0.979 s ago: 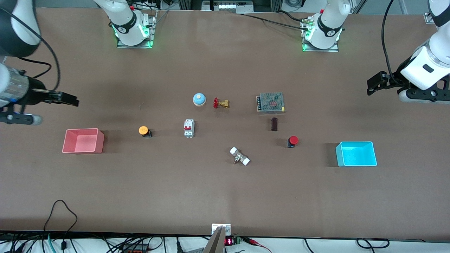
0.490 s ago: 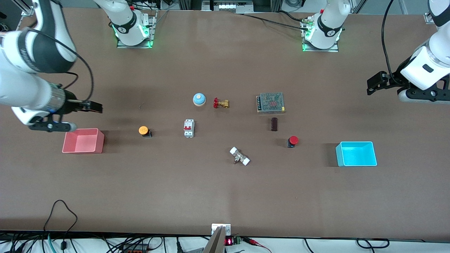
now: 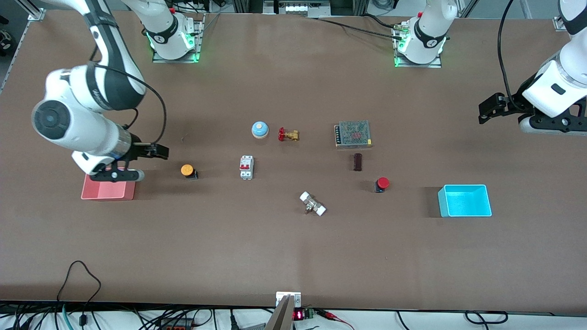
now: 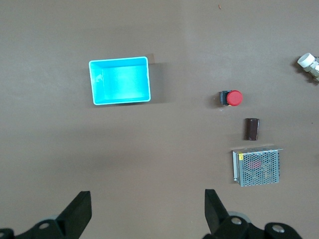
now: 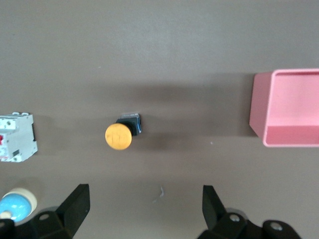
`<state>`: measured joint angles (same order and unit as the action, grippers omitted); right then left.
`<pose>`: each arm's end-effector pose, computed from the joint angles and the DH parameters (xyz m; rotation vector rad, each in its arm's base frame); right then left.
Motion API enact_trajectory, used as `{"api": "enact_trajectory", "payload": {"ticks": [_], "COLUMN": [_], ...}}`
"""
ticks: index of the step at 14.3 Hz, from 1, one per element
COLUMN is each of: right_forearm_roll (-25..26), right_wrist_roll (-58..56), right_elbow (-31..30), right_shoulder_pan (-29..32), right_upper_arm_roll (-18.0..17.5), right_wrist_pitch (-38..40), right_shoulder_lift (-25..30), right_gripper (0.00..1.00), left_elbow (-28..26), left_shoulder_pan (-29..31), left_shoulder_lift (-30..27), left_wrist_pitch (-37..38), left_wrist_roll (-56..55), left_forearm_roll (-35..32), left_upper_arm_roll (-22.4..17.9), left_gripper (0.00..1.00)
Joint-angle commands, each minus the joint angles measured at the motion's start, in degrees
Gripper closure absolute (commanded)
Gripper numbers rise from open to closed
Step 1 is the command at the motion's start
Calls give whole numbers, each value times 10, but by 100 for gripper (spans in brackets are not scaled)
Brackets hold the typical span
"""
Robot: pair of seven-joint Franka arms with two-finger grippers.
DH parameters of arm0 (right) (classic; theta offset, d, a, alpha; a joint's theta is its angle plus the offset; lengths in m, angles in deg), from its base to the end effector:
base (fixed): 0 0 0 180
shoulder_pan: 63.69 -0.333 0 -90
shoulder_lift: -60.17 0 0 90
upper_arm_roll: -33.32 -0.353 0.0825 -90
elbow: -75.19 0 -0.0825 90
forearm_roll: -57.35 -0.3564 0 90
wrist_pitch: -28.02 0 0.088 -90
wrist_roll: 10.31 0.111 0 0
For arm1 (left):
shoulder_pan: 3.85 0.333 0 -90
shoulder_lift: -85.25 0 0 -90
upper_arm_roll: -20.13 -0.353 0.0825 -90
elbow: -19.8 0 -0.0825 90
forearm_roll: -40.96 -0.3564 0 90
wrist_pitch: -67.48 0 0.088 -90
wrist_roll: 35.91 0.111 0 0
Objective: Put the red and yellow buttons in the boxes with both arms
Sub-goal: 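Move the right gripper over the yellow button beside the pink box, then grasp the yellow button with the right gripper while the left gripper reaches the red button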
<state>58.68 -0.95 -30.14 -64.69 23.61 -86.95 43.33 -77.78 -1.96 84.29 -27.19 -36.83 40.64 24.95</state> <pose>0.5912 0.1022 0.4081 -3.1279 -0.0477 0.1949 0.5236 -0.0266 0.6142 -3.1325 0.0558 0.0530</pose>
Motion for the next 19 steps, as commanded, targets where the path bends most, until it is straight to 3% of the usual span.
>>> {"api": "enact_trajectory", "payload": {"ticks": [1, 7, 9, 12, 16, 19], "right_forearm_roll": [22, 22, 22, 22, 23, 24], "right_wrist_roll": [9, 9, 9, 9, 9, 8], "right_elbow": [-34, -61, -91, -91, -91, -88], "right_shoulder_pan": [-5, -9, -10, -10, -21, -22], "right_upper_arm_roll": [-11, -13, -15, -15, -16, -16], "right_wrist_pitch": [-54, -123, -169, -176, -206, -229], "right_shoulder_lift": [-6, -47, -53, -63, -86, -100], "right_gripper": [0, 0, 0, 0, 0, 0], "left_elbow": [8, 42, 80, 153, 143, 131], "left_shoulder_pan": [3, -18, -40, -85, -111, -133], "left_shoulder_lift": [0, 68, 123, 207, 266, 313], "left_wrist_pitch": [12, 20, 16, 15, -95, -136], "left_wrist_roll": [1, 0, -28, -102, -131, -186], "left_forearm_roll": [-6, 1, 1, -4, 0, -17], "left_upper_arm_roll": [5, 11, 14, 13, 14, 12], "left_gripper": [0, 0, 0, 0, 0, 0]}}
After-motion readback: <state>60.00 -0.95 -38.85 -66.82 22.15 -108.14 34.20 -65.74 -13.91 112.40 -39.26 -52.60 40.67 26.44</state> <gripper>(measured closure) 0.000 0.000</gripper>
